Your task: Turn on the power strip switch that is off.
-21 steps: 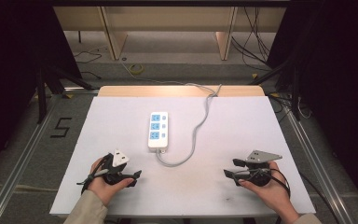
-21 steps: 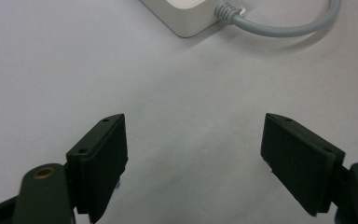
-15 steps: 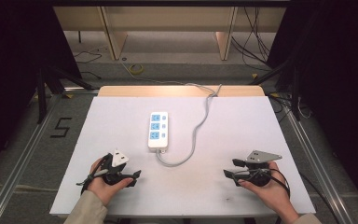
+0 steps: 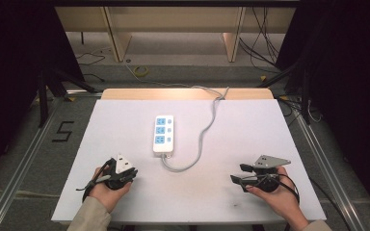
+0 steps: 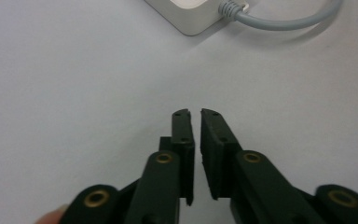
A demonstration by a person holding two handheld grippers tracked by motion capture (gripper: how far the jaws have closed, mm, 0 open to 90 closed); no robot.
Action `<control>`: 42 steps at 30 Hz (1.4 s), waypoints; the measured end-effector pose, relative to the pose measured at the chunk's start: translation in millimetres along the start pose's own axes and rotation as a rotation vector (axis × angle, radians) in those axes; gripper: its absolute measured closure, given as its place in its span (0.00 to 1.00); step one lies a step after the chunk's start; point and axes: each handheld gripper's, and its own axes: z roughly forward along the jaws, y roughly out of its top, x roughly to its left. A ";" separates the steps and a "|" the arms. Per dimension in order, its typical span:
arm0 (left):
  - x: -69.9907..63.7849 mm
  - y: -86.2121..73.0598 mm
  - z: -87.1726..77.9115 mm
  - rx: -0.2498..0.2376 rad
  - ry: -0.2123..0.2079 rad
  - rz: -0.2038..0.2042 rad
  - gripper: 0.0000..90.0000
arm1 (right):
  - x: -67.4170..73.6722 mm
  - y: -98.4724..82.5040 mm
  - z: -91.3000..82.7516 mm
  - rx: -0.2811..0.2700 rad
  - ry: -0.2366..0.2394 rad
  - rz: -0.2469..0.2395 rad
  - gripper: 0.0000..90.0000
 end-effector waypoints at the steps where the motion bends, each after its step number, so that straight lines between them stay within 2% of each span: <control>1: 0.0 0.7 -1.0 -0.002 0.001 -0.003 0.99 | 0.1 0.0 0.1 0.000 0.001 0.000 0.44; 4: -0.8 2.5 -1.5 -0.009 -0.017 -0.025 0.99 | 0.7 0.1 0.4 -0.001 0.001 0.002 0.44; 11: -0.7 6.8 1.4 0.002 -0.025 -0.037 0.99 | 0.8 0.2 0.5 -0.003 0.001 0.001 0.43; 13: 0.9 9.4 2.7 -0.002 -0.036 -0.067 0.99 | 1.0 0.0 0.5 -0.001 0.003 0.003 0.43; 19: 2.3 14.5 6.0 0.012 -0.044 -0.070 0.99 | 0.8 -0.1 0.6 -0.001 0.002 0.004 0.43; 23: 2.7 20.1 7.3 0.005 -0.042 -0.082 0.99 | 0.8 0.0 0.9 0.001 0.003 0.003 0.43; 29: 4.4 26.8 11.3 0.018 -0.041 -0.069 0.99 | 0.4 -0.4 1.3 0.005 0.005 0.000 0.43; 35: 6.5 34.3 14.7 0.020 -0.037 -0.083 0.99 | 0.4 -0.2 1.4 0.001 0.004 0.004 0.42; 42: 8.4 40.7 15.8 0.017 -0.033 -0.078 0.99 | 0.4 -0.1 1.2 0.001 0.002 0.004 0.42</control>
